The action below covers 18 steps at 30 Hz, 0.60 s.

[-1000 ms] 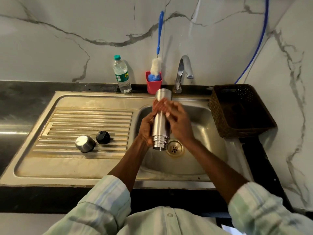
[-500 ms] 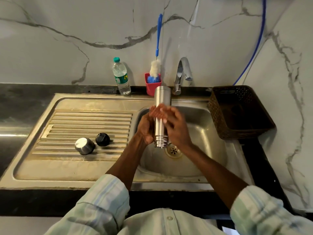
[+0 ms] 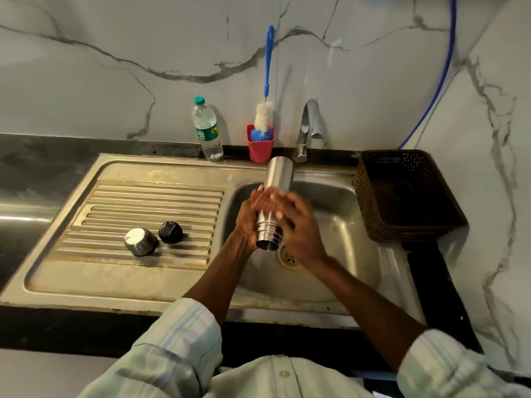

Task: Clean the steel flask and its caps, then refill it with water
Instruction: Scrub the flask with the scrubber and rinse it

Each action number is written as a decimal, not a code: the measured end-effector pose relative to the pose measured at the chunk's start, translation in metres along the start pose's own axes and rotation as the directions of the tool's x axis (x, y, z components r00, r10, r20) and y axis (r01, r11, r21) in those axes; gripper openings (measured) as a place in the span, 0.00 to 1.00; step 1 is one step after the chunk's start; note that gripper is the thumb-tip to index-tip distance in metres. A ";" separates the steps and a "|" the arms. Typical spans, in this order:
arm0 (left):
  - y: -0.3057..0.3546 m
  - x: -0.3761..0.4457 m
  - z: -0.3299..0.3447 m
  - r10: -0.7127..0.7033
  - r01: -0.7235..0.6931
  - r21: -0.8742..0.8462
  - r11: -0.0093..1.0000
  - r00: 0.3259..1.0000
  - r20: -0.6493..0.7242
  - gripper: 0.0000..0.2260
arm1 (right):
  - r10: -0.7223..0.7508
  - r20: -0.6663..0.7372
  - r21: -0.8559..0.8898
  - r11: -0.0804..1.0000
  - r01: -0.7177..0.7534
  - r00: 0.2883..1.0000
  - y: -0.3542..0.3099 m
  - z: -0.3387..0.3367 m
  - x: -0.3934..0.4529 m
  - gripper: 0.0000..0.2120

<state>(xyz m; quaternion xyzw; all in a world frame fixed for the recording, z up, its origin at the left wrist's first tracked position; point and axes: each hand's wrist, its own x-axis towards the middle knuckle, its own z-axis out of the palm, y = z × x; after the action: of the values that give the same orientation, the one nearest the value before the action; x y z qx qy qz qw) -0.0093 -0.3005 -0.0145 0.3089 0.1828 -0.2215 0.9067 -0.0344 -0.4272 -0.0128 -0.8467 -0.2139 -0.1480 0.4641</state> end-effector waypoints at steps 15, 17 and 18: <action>-0.043 0.010 0.021 -0.044 0.048 -0.123 0.991 0.998 0.038 0.27 | -0.114 0.121 -0.030 0.992 0.119 0.986 0.026 -0.051 -0.034 0.22; -0.043 0.009 0.023 -0.047 0.054 -0.160 0.986 0.998 0.048 0.23 | 0.051 0.044 -0.021 0.999 -0.050 0.998 0.024 -0.049 0.012 0.21; -0.043 0.008 0.024 -0.051 0.060 -0.129 0.990 0.996 0.072 0.24 | 0.140 -0.008 -0.036 0.990 -0.140 0.990 0.025 -0.049 0.036 0.20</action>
<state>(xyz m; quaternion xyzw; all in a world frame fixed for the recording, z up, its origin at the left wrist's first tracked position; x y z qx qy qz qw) -0.0200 -0.3489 -0.0211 0.2355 0.1742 -0.2448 0.9243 0.0072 -0.4727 0.0110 -0.8676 -0.1502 -0.1212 0.4583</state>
